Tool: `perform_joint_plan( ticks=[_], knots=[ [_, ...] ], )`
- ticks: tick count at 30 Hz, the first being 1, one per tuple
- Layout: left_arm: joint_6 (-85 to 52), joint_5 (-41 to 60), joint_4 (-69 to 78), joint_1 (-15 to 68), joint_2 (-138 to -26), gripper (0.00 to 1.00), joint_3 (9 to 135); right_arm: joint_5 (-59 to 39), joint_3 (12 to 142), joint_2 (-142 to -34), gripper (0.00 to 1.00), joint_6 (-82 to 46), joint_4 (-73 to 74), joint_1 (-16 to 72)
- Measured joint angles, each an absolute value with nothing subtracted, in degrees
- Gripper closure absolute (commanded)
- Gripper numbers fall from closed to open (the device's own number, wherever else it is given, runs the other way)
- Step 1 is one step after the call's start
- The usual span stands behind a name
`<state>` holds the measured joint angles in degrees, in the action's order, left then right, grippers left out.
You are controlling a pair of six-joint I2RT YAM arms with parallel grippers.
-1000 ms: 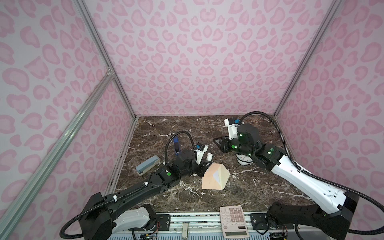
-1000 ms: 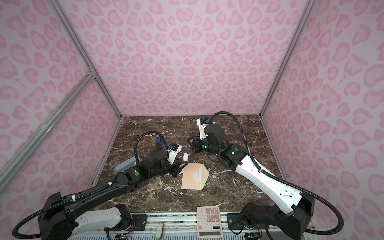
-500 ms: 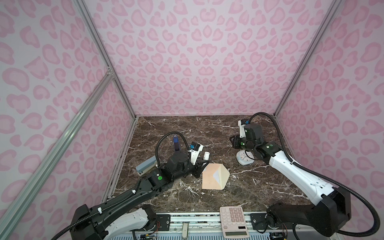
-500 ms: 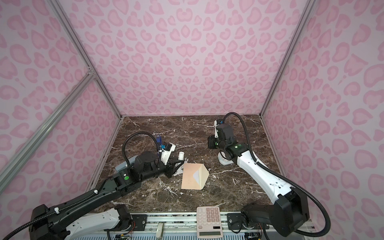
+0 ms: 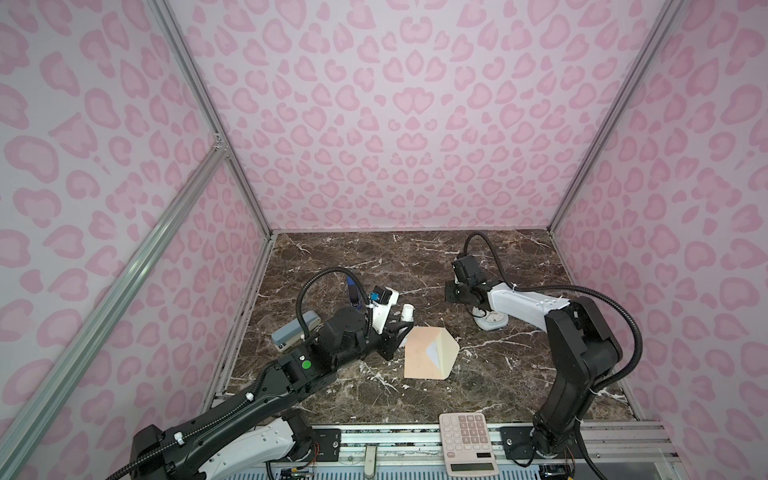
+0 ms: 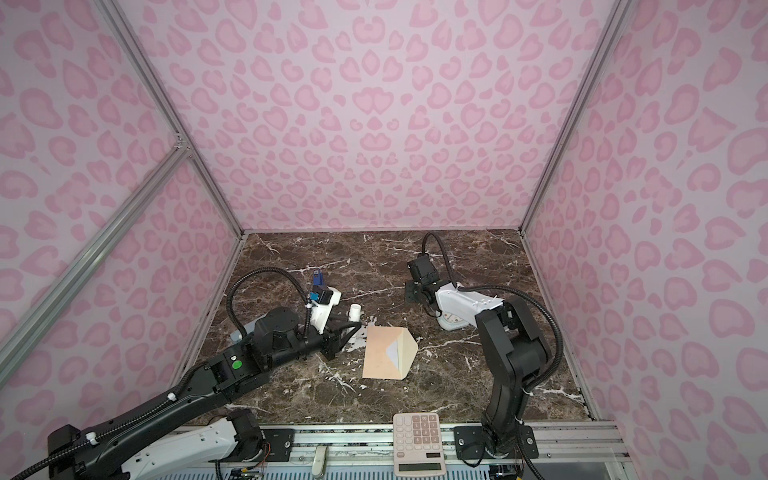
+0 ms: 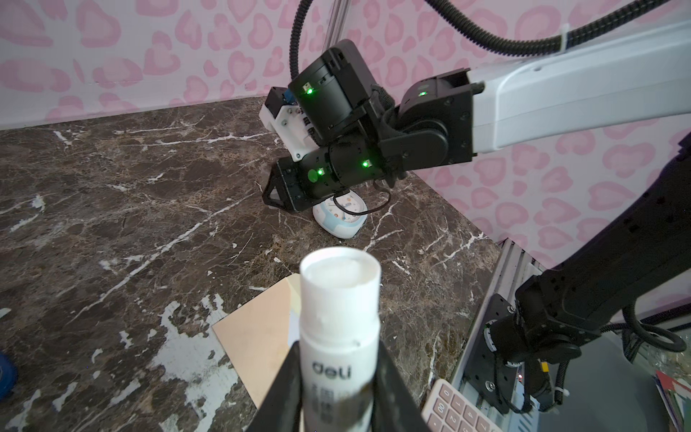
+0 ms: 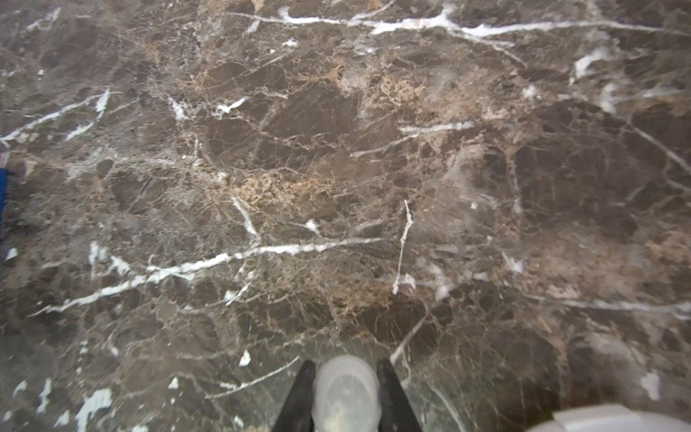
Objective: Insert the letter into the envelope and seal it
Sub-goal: 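Carry the cap away with the right gripper and set it down near the clock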
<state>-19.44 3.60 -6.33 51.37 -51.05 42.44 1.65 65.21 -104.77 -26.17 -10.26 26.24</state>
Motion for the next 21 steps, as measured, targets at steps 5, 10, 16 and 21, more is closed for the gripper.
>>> perform_joint_plan(
  ticks=[5, 10, 16, 21],
  knots=[
    [-19.7, 2.9, -7.3, 51.5, -49.9, 0.78, 41.8, 3.6, 65.5, -108.4, 0.78, -27.0, -7.9, 26.3],
    [-19.9, 2.5, -7.4, 51.5, -49.7, 0.79, 41.7, 5.5, 66.0, -110.7, 0.77, -27.4, -6.3, 26.7],
    [-19.9, 2.3, -7.4, 51.7, -50.4, 0.78, 41.7, 7.0, 66.0, -111.1, 0.74, -27.4, -5.3, 27.3],
    [-19.9, 2.1, -7.4, 51.7, -50.7, 0.78, 41.6, 7.5, 65.6, -111.4, 0.71, -27.2, -4.2, 27.6]
  ],
)
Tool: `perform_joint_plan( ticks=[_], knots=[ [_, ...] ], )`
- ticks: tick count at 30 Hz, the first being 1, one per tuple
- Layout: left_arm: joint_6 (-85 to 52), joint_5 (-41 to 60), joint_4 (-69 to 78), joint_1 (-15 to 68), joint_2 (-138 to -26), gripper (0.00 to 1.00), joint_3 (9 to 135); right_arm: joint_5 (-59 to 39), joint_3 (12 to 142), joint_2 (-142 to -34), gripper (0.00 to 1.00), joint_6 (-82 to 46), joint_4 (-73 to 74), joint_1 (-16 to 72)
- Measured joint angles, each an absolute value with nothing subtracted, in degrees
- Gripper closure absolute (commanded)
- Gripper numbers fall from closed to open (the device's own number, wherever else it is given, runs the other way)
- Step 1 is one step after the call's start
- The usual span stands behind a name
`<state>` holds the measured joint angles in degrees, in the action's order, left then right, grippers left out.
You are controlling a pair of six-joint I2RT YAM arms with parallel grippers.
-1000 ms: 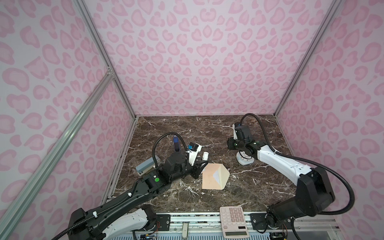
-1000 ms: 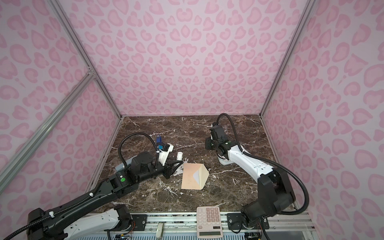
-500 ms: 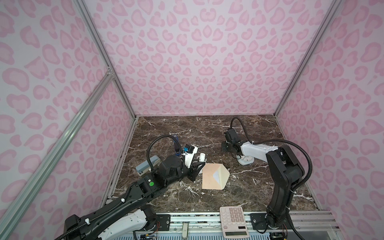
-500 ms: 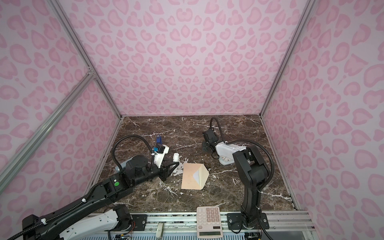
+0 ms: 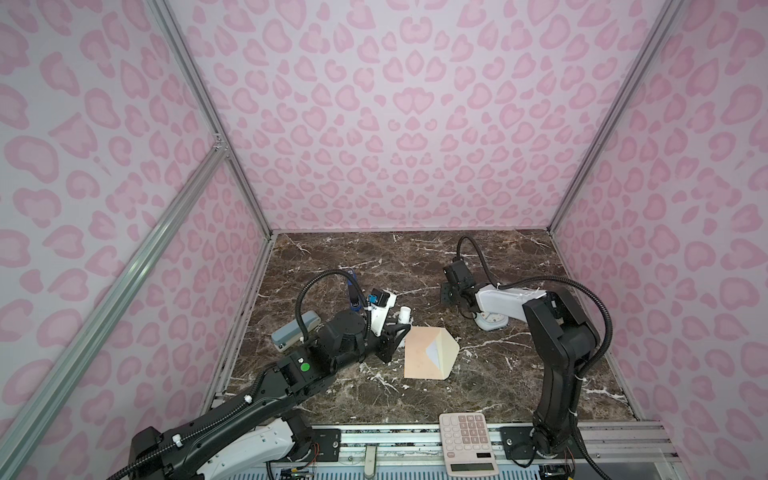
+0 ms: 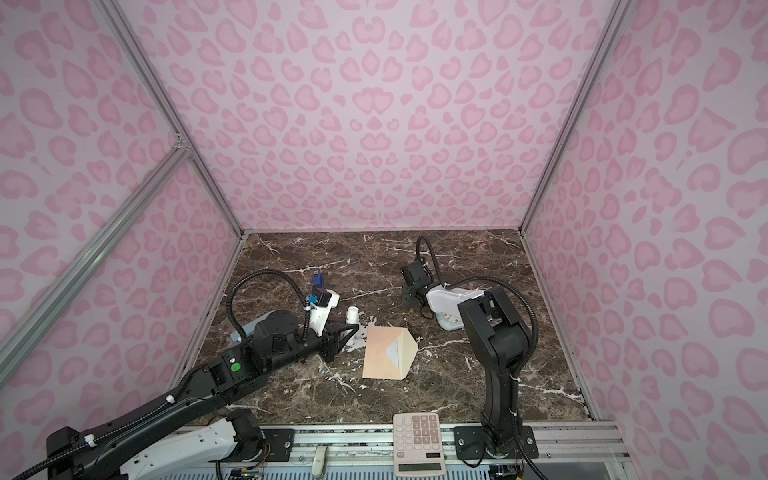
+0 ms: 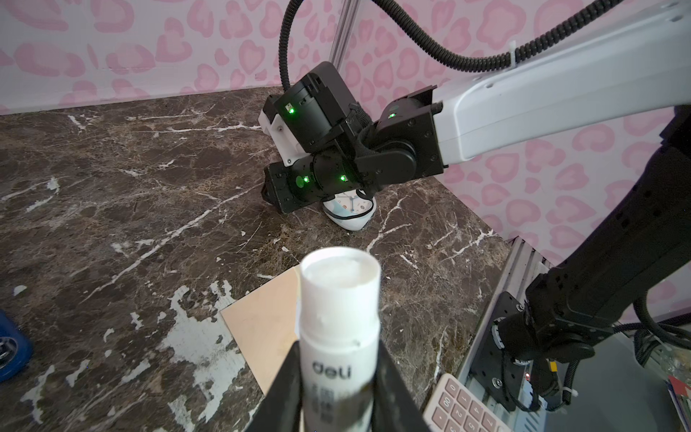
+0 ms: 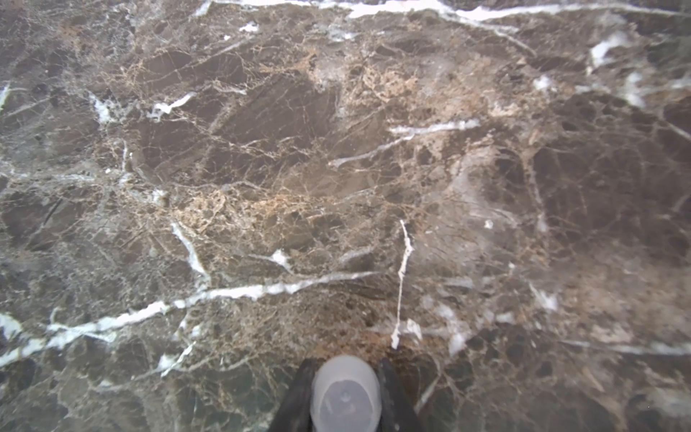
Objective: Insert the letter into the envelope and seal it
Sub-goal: 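Carry the cap away with the right gripper and set it down near the clock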
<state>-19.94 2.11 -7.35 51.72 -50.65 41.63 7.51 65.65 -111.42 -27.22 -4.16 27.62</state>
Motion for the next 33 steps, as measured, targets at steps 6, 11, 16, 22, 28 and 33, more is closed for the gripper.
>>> perform_joint_plan(
  ticks=[6, 11, 16, 22, 28, 33],
  knots=[
    [-19.9, 1.5, -7.3, 51.7, -50.2, 0.78, 41.5, 8.0, 65.1, -111.4, 0.66, -26.7, -4.3, 28.2],
    [-19.9, 1.1, -7.4, 51.7, -50.2, 0.78, 41.3, 8.1, 65.0, -110.5, 0.63, -26.3, -5.5, 28.3],
    [-19.9, 1.1, -7.4, 51.7, -50.2, 0.78, 41.3, 8.1, 65.3, -109.8, 0.60, -26.3, -6.0, 28.4],
    [-19.9, 1.1, -7.3, 51.7, -50.3, 0.78, 41.3, 7.9, 66.3, -107.7, 0.55, -25.9, -7.1, 28.4],
    [-20.0, 0.5, -7.2, 51.7, -49.9, 0.78, 40.6, 7.0, 66.4, -101.4, 0.52, -25.8, -9.4, 28.5],
    [-20.2, -0.4, -6.9, 51.7, -49.7, 0.77, 40.0, 5.7, 65.7, -94.9, 0.52, -25.7, -10.0, 28.9]
  ],
)
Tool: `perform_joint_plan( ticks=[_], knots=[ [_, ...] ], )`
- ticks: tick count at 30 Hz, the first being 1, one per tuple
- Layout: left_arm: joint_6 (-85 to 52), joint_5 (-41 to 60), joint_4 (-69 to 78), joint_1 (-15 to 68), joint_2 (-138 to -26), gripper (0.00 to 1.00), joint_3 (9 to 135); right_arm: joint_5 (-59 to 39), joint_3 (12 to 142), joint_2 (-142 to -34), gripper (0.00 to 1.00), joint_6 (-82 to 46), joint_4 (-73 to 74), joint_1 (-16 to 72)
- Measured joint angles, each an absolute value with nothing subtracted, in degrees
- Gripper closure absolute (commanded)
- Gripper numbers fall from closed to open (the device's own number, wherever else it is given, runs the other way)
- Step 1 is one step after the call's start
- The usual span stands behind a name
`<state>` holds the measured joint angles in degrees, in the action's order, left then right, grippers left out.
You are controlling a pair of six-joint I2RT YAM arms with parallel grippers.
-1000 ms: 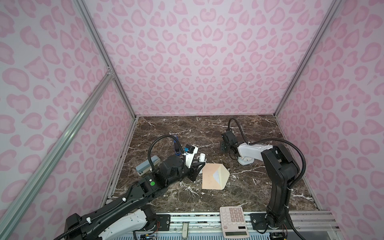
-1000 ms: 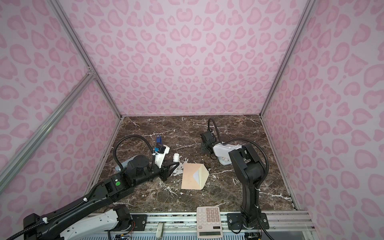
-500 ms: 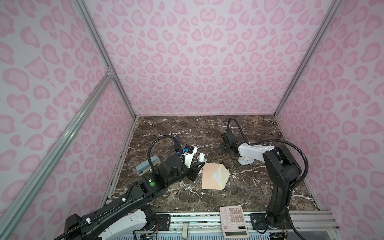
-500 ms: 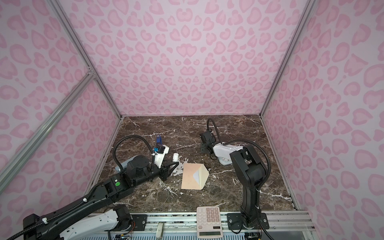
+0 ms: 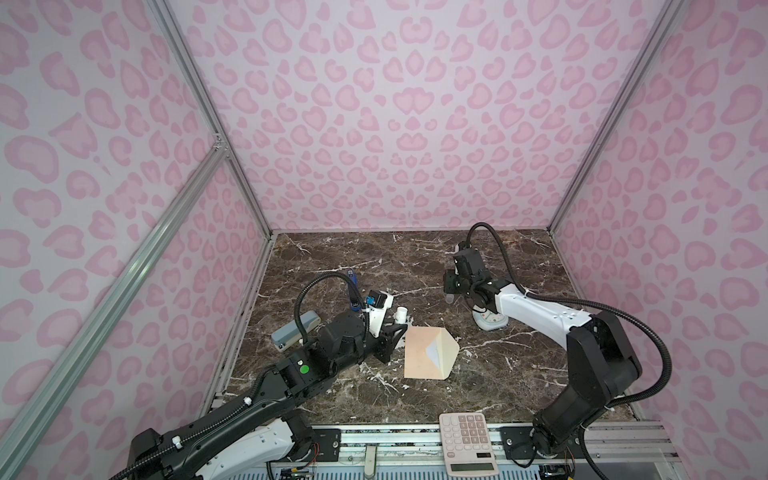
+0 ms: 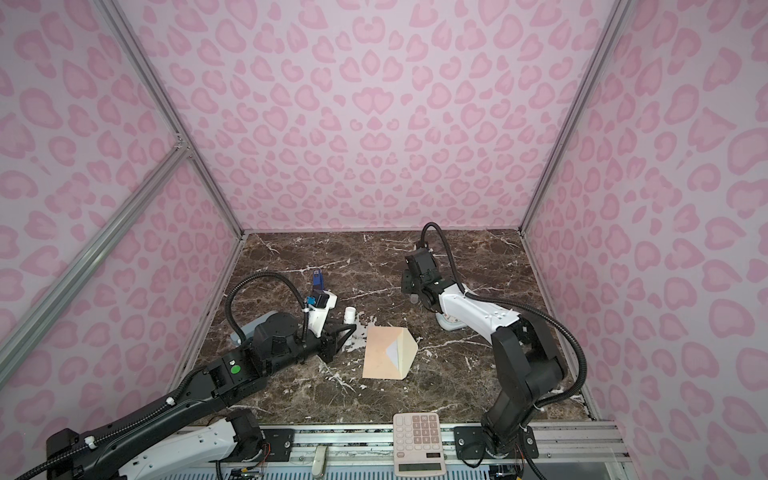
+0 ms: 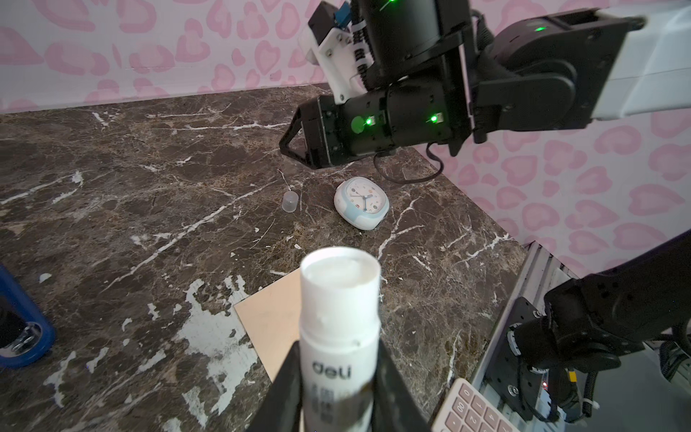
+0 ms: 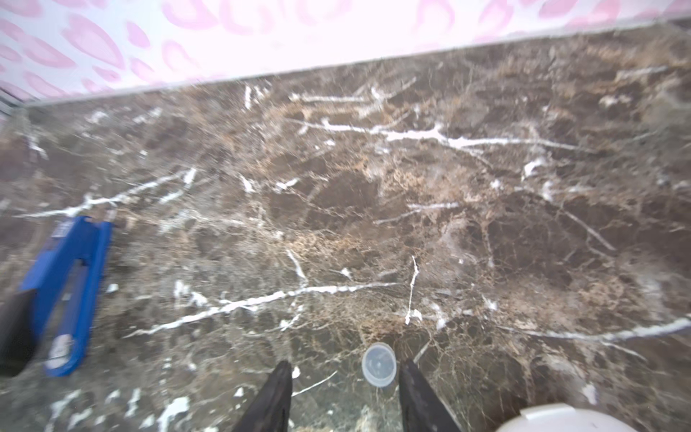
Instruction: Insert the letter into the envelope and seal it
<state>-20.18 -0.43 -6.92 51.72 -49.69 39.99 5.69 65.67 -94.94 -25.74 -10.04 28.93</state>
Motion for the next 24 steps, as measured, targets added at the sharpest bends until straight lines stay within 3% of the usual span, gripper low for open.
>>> perform_joint_plan(
  ticks=[11, 24],
  knots=[
    [-19.9, -2.3, 0.6, 49.0, -56.9, 0.77, 42.7, -5.8, 50.7, -67.7, 0.52, -27.9, -9.1, 31.3],
    [-21.1, 9.9, 10.7, 42.9, -68.1, 0.77, 49.8, -11.8, 37.2, -49.8, 0.52, -32.2, -6.0, 36.4]
  ],
)
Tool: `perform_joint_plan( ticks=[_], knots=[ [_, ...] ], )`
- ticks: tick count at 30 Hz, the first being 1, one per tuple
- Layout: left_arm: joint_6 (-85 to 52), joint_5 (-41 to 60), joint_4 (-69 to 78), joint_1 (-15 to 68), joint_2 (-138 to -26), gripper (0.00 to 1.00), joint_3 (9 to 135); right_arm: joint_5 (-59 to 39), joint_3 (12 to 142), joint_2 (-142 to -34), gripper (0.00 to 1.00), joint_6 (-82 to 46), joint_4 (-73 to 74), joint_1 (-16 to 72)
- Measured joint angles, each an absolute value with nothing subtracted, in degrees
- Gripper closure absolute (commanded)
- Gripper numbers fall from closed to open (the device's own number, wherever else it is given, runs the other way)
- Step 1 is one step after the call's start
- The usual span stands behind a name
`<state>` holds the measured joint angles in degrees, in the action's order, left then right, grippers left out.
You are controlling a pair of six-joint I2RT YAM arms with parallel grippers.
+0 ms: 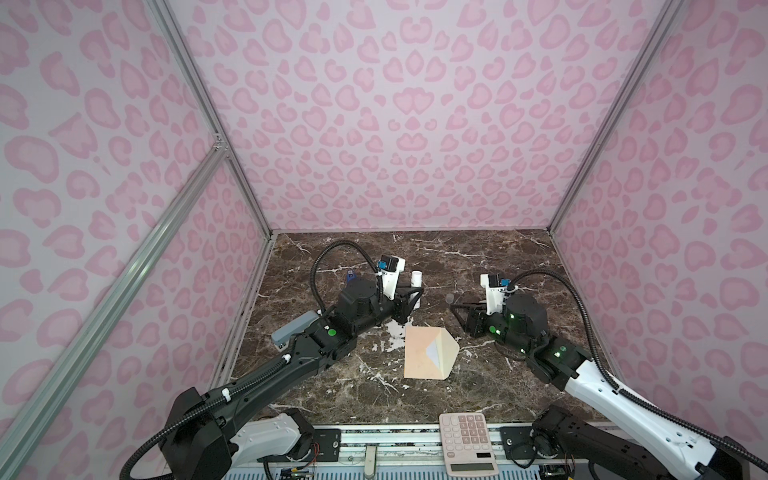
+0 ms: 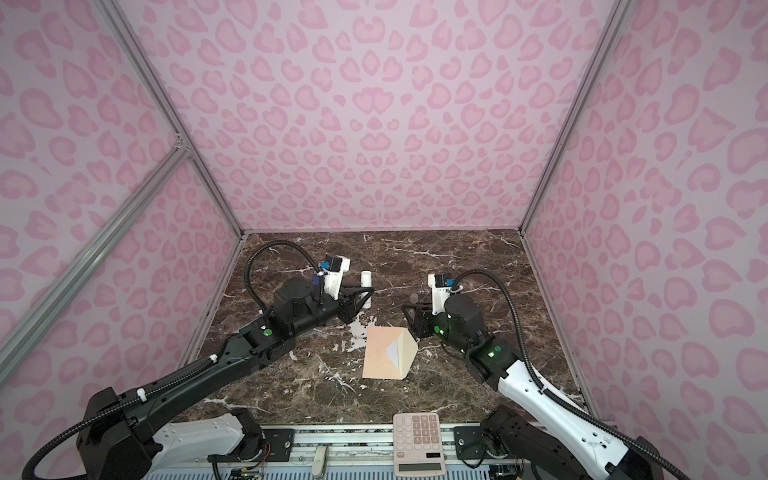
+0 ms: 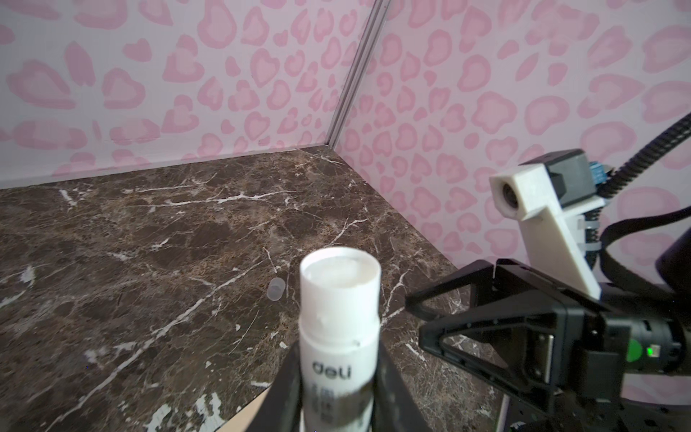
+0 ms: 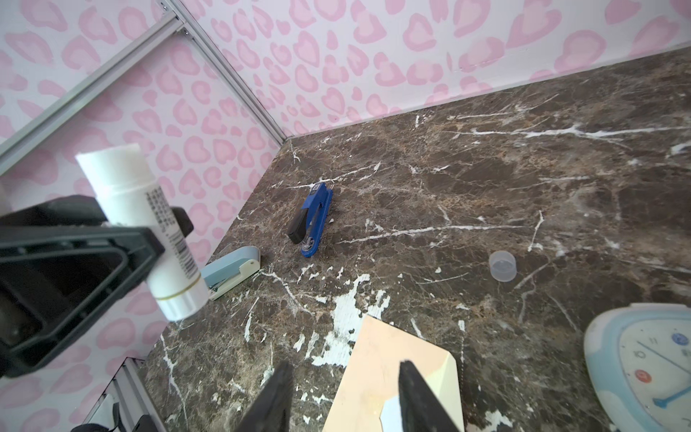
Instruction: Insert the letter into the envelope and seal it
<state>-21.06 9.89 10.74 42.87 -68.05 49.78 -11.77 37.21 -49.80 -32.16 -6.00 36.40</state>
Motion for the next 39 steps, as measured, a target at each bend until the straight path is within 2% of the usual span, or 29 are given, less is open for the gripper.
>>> perform_joint_plan(
  ticks=[12, 26, 39],
  knots=[
    [-25.7, 20.0, 21.1, 40.4, -72.8, 0.77, 48.6, -22.6, 30.5, -46.1, 0.52, -35.0, 5.3, 39.4],
    [-31.5, 25.3, 30.2, 40.4, -76.5, 0.77, 48.9, -20.3, 28.4, -47.0, 0.46, -34.0, 12.2, 42.3],
    [-33.5, 26.2, 32.2, 40.9, -75.9, 0.77, 47.7, -20.2, 30.9, -51.5, 0.48, -32.9, 15.6, 42.7]
  ],
)
